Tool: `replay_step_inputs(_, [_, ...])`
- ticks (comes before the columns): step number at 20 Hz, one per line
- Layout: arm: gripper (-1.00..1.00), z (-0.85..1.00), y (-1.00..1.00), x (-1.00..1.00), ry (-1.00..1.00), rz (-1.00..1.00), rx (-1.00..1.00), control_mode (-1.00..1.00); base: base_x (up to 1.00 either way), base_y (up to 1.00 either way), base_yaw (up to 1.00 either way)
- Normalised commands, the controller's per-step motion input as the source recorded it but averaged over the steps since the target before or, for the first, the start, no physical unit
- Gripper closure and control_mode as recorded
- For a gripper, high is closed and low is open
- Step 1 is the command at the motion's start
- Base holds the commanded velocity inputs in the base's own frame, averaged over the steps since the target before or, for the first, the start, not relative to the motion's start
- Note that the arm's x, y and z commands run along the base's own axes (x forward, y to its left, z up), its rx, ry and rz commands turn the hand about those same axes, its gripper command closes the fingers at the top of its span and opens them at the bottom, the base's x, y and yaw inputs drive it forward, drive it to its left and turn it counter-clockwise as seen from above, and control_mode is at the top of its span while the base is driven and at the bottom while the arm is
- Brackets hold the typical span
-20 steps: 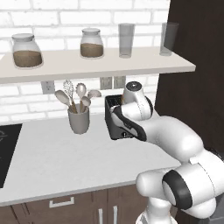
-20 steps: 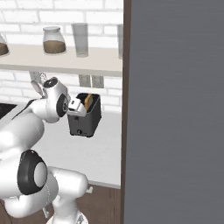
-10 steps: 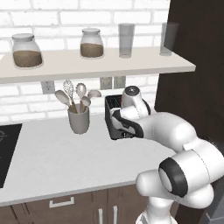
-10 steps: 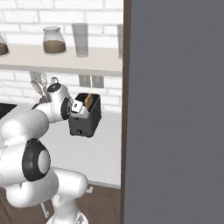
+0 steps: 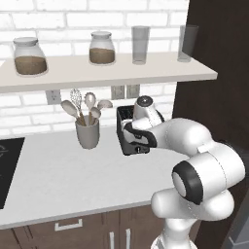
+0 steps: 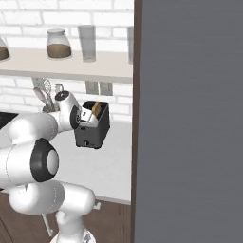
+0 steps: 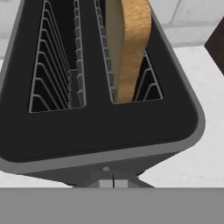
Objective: Start the toaster. Once the lever pops up, take the bread to the plate on the dining counter.
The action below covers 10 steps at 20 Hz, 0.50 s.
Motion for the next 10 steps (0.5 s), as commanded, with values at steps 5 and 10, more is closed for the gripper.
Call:
replay_step_inputs(5, [1.00, -0.37, 0.02, 0.00, 0.00, 0.00, 0.00, -1.00, 0.00, 0.00, 0.00])
replay_step_inputs(10, [1.00, -0.59, 0.04, -0.06, 0.00, 0.00, 0.00, -1.00, 0.00, 0.00, 0.00])
